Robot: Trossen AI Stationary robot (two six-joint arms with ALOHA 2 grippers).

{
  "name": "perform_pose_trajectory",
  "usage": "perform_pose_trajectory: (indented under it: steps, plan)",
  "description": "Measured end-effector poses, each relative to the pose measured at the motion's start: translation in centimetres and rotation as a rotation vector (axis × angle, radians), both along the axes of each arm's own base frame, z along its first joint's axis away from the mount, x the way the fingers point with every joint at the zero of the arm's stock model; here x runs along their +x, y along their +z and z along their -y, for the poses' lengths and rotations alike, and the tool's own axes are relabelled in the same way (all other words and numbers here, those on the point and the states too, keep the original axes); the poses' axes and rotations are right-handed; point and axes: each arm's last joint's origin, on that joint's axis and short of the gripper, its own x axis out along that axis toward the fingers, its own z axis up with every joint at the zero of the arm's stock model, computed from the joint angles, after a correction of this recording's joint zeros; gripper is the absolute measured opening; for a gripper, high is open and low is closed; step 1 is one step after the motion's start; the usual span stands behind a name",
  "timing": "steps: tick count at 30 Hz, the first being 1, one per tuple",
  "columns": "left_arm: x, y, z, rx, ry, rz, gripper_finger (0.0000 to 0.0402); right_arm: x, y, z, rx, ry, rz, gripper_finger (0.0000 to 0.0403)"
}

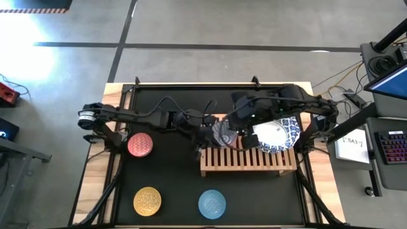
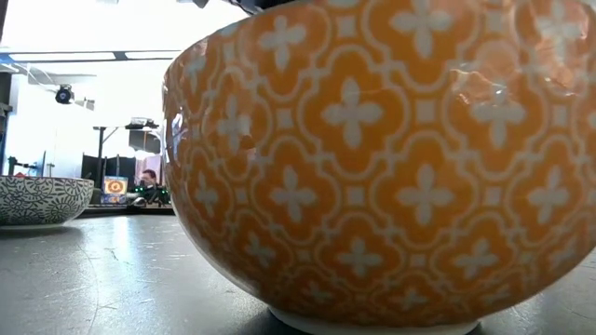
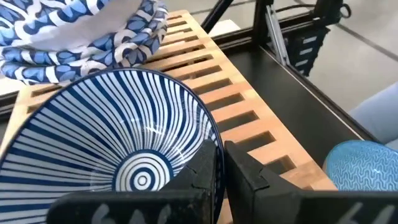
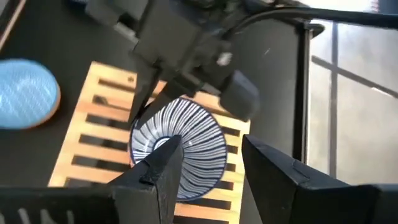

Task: Place and stack bowls onto a shelf
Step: Put the small red and blue bowl on the shelf

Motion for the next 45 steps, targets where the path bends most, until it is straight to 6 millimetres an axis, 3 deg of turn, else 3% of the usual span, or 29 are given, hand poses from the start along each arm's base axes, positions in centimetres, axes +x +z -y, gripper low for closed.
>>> perform_pose_trajectory:
  steps: [11, 38, 45]
  plan:
    - [-0.2, -0.2, 0.4, 0.002, 0.001, -0.035, 0.0008, -0.5, 0.7, 0.2, 0.039, -0.12, 0.04, 0.0156]
    - [0.0, 0.1, 2.2, -0.048, -0.022, -0.036, 0.0011, -0.6, 0.7, 0.3, -0.001, -0.137, 0.043, 0.0155]
    - [0.1, 0.2, 2.2, -0.05, -0.013, -0.021, 0.0047, -0.6, 0.7, 0.3, -0.002, -0.138, 0.04, 0.0155]
